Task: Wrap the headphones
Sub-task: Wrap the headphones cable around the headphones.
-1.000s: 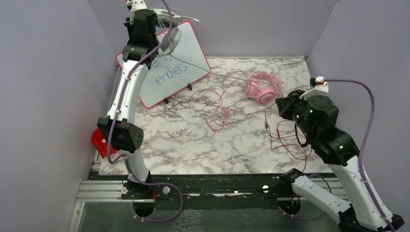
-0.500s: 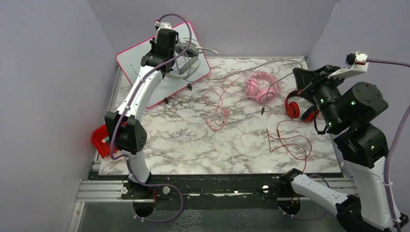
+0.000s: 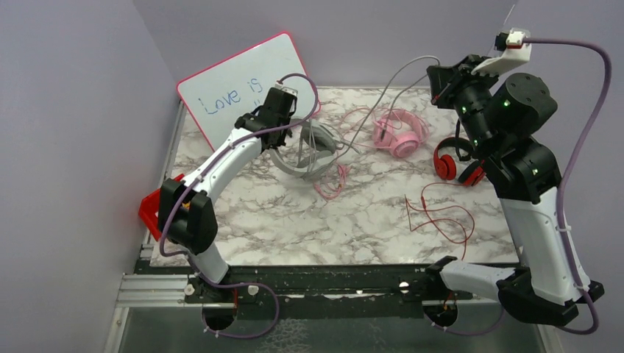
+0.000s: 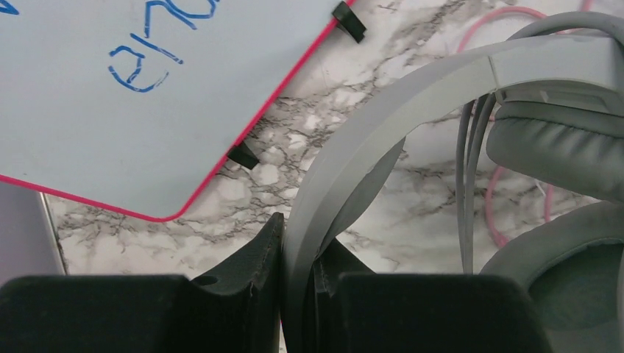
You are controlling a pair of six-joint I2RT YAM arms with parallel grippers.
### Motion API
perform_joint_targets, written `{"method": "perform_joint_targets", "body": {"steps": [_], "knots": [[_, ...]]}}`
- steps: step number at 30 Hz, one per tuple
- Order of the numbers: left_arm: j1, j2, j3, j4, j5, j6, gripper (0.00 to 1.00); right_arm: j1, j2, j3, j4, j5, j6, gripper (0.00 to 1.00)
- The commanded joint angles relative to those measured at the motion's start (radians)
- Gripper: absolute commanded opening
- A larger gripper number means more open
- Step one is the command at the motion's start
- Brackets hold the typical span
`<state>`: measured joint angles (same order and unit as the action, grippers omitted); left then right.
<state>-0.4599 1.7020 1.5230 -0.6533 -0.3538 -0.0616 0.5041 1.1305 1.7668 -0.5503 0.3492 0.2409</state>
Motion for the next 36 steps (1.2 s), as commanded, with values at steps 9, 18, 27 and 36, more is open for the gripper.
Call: {"method": "perform_joint_targets", "body": {"steps": [9, 18, 27, 36], "knots": [[-0.14, -0.242, -0.178, 0.097, 0.246, 0.001, 0.0, 0.002, 0.165, 0.131, 0.132, 0.019, -0.063, 0.0], [-0.195, -0.388, -0.289, 0.122, 0.343, 0.004, 0.0, 0.001, 0.301, 0.158, 0.178, 0.046, -0.094, 0.0], [-0.206, -0.552, -0.336, 0.124, 0.452, 0.014, 0.0, -0.034, 0.432, 0.136, 0.195, 0.002, -0.081, 0.0], [-0.207, -0.652, -0.292, 0.132, 0.577, -0.001, 0.0, -0.057, 0.496, 0.061, 0.194, -0.077, -0.061, 0.0]]}}
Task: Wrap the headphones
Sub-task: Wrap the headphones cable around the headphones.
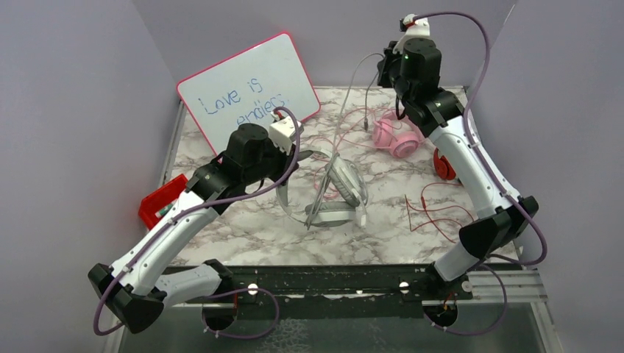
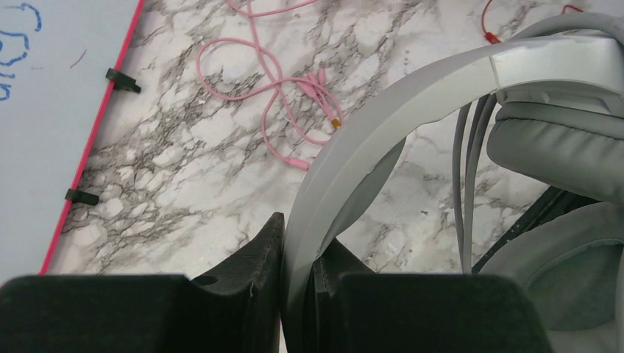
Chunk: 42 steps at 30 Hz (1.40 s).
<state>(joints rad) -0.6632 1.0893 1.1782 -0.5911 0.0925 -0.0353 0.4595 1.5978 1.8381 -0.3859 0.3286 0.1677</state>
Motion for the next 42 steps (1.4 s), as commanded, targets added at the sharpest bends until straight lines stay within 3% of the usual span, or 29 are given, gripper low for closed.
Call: {"method": "perform_joint_targets", "body": {"steps": [1, 8, 14, 19, 25, 28, 36, 42], "knots": [[-0.004, -0.041, 0.063, 0.07, 0.147, -0.03, 0.0, -0.013, 0.039, -0.011, 0.029, -0.066, 0.012, 0.0], [-0.004, -0.077, 0.149, 0.074, 0.134, -0.057, 0.0, -0.049, 0.049, -0.125, 0.035, -0.101, 0.052, 0.0], [-0.004, -0.058, 0.275, 0.053, 0.02, -0.067, 0.0, -0.094, 0.024, -0.276, 0.029, -0.232, 0.119, 0.0], [-0.004, 0.019, 0.424, 0.057, -0.084, -0.096, 0.0, -0.094, -0.007, -0.36, 0.02, -0.428, 0.111, 0.0], [-0.004, 0.121, 0.561, 0.114, 0.04, -0.15, 0.0, -0.092, -0.016, -0.396, 0.018, -0.584, 0.112, 0.0], [-0.003, 0.146, 0.599, 0.157, 0.035, -0.194, 0.0, -0.093, -0.011, -0.435, 0.034, -0.69, 0.132, 0.0], [-0.004, 0.235, 0.732, 0.203, -0.304, -0.179, 0.0, -0.088, -0.062, -0.529, 0.15, -1.034, 0.273, 0.0], [-0.004, 0.309, 0.734, 0.37, -0.42, -0.055, 0.0, -0.074, -0.086, -0.561, 0.367, -1.269, 0.542, 0.0]]}}
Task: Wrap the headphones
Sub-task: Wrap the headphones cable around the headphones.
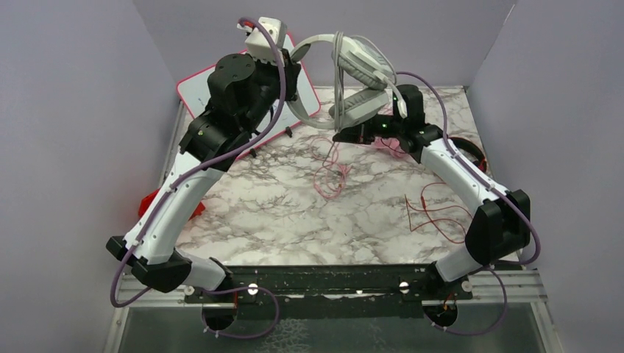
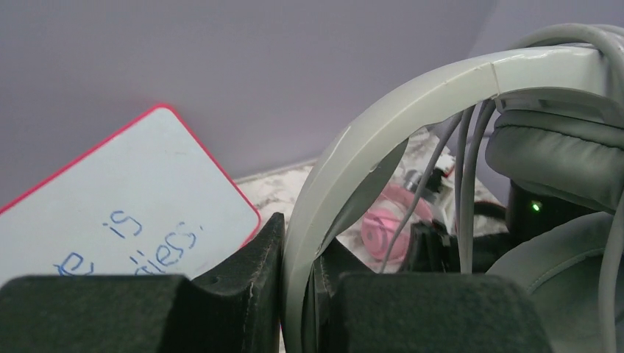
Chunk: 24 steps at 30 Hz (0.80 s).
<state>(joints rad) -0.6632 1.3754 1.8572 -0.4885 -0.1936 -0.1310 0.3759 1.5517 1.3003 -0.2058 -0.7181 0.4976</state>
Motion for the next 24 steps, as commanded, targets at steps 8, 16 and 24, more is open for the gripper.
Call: {"method": "perform_joint_targets", "body": {"steps": [8, 16, 24], "knots": [[-0.003, 0.11, 0.113, 0.395, -0.238, 0.152, 0.0, 0.029, -0.092, -0.067, 0.428, -0.261, 0.424, 0.03], [-0.003, 0.067, 0.11, 0.418, -0.228, 0.162, 0.0, 0.031, -0.081, -0.074, 0.572, -0.135, 0.231, 0.41], [-0.003, 0.063, 0.196, 0.36, -0.208, 0.164, 0.0, 0.031, -0.143, -0.201, 0.624, 0.054, -0.023, 0.85]]}}
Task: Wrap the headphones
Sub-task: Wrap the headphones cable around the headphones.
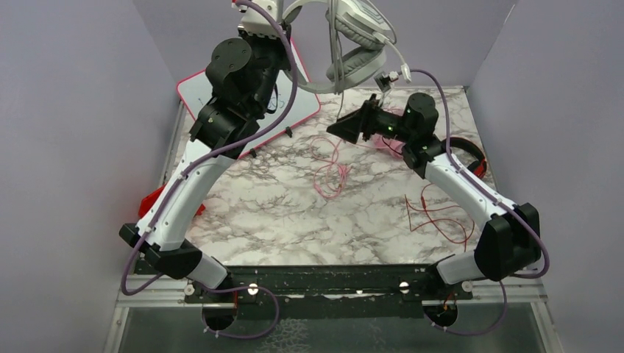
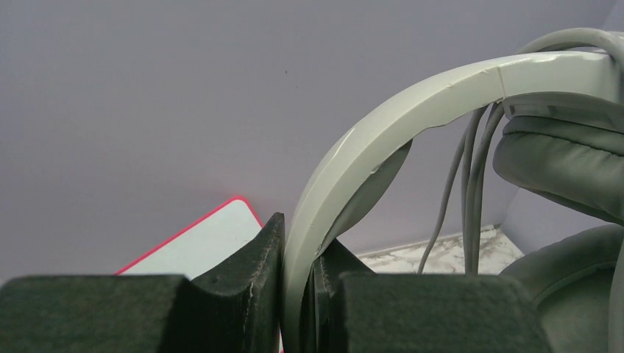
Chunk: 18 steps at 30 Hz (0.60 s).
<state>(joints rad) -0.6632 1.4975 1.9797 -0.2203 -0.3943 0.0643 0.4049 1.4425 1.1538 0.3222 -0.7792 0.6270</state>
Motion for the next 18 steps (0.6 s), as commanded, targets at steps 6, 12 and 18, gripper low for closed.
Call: {"method": "perform_joint_targets", "body": {"steps": [6, 12, 18], "knots": [[-0.004, -0.047, 0.129, 0.069, 0.006, -0.029, 0.0, 0.002, -0.039, -0.16, 0.258, 0.363, -0.375, 0.99], [-0.003, -0.022, 0.186, 0.057, 0.02, -0.023, 0.0, -0.006, 0.064, -0.151, 0.358, 0.274, -0.534, 1.0], [-0.004, 0.006, 0.227, 0.031, 0.038, -0.036, 0.0, 0.006, 0.23, -0.085, 0.534, 0.194, -0.421, 0.99]]}}
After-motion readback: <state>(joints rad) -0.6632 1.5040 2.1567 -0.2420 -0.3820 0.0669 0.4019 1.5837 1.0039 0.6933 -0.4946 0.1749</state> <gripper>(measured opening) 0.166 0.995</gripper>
